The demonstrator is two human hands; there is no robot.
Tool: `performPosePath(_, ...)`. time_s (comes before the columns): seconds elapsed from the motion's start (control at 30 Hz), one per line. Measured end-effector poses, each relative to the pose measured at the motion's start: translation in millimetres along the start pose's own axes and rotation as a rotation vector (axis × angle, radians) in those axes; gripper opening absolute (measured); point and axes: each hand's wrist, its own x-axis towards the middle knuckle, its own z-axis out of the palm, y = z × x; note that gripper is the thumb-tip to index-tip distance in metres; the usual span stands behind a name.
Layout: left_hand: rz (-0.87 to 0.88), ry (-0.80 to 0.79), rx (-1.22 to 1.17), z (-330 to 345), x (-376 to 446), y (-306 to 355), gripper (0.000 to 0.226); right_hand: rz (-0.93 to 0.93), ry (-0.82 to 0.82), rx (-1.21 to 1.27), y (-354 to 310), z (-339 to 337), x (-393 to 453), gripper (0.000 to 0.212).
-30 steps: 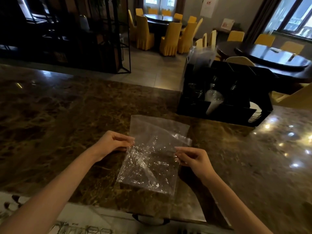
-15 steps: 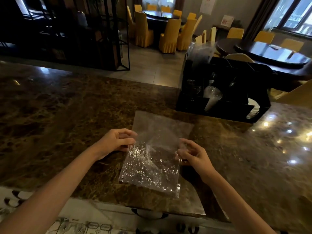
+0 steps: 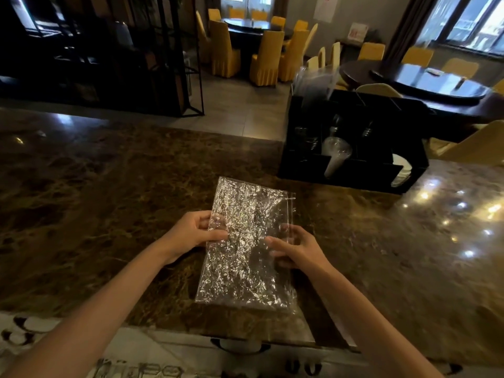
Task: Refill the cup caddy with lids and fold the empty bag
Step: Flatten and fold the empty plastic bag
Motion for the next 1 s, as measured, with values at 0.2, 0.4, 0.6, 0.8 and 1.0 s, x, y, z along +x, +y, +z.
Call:
performPosePath(0.2, -0.028, -0.022, -0.024, -10.8, -0.5, 0.7, 0.045, -0.006, -0.002, 0.068, -4.2, -3.2, -1.0, 0.034)
performPosePath(0.4, 0.006, -0.024, 0.072, -23.4, -2.3, -0.4, 0.026, -0.054, -0.050, 0.024, -4.8, -10.4, 1.8, 0.023)
performPosePath(0.6, 0.030, -0.011, 0.073, -25.4, -2.9, -4.8, 0.024, -0.120, -0.086, -0.026, 2.0, -17.2, 3.9, 0.027)
performPosePath(0.8, 0.111, 0.043, 0.232, -28.4, -3.8, -4.4, 0.016, -0.220, -0.136, -0.153, 10.4, -30.3, 8.6, 0.014)
performPosePath(1.0, 0.257, 0.118, 0.480, -22.4, -6.0, -6.8, 0.023, -0.511, 0.031, -0.499, 6.5, -32.2, 9.8, 0.026)
